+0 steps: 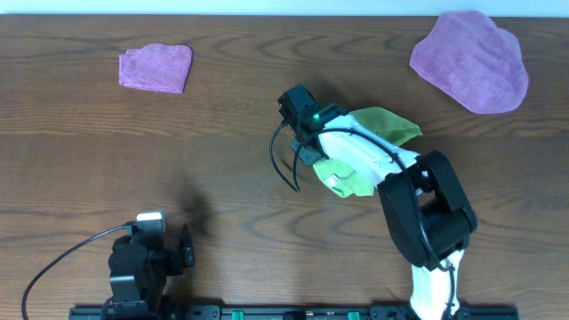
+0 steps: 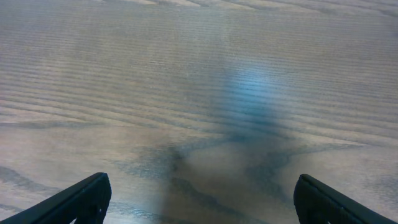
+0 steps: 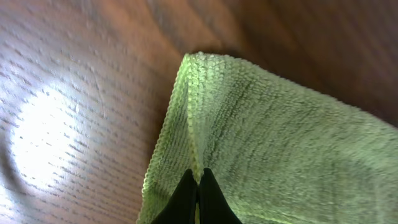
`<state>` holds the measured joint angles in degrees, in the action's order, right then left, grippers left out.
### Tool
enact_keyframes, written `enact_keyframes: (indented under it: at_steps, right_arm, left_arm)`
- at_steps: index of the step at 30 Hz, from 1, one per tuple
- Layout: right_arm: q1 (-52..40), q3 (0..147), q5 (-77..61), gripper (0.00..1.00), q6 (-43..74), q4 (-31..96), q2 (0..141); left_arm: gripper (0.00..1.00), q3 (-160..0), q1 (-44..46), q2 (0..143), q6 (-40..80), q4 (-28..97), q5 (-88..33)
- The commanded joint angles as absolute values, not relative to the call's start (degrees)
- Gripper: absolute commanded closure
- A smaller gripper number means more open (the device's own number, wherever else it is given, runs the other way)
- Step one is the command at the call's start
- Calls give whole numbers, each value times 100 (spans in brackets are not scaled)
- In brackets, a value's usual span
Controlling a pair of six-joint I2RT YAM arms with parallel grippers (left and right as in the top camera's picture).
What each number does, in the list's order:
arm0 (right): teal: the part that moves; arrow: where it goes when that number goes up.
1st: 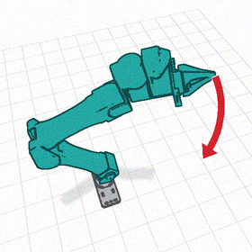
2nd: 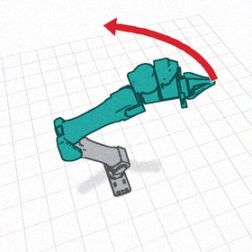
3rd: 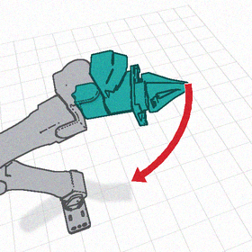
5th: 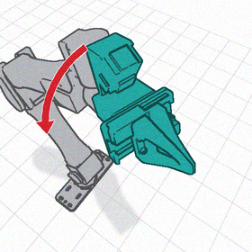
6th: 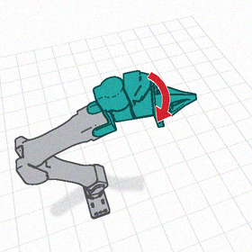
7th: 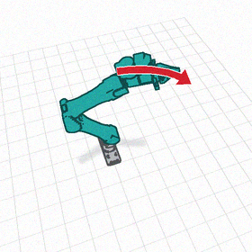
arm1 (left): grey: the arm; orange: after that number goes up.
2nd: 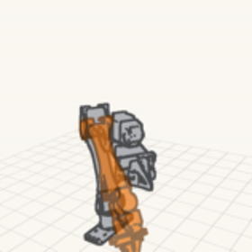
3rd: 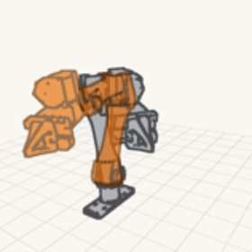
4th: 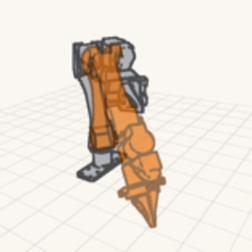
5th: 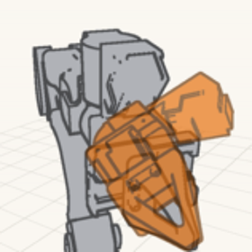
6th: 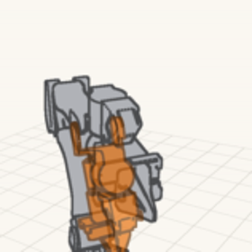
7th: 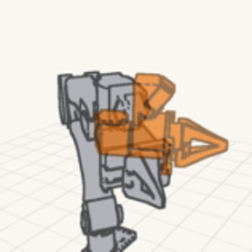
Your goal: Fold the cloth
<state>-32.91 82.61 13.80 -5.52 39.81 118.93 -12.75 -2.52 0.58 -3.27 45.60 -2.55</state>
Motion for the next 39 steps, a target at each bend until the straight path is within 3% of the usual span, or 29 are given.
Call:
enact_keyframes:
  at_steps: [1,19,31,32,33,34,39]
  right_arm:
    - [-3253,8685,1535,99,-661,3966,11911]
    - [-3253,9878,2421,99,-1144,3426,12398]
    - [-3308,12110,1872,99,-1125,3785,13388]
    - [-3315,12180,1710,80,-1109,3817,13384]
    - [-3319,12269,1511,29,-1009,3863,13382]
    - [-3321,12379,1334,1,-849,3946,13382]
    - [-3319,12593,1686,1,-449,4600,13382]
  left_arm:
    - [5,-1061,-261,23,-412,4762,-148]
    - [5,-1061,-261,23,-412,4762,-148]
    - [5,-1061,-261,23,-412,4762,-148]
    - [5,-1061,-261,23,-412,4762,-148]
    - [5,-1061,-261,23,-412,4762,-148]
    - [5,-1061,-261,23,-412,4762,-148]
    - [5,-1061,-261,23,-412,4762,-148]
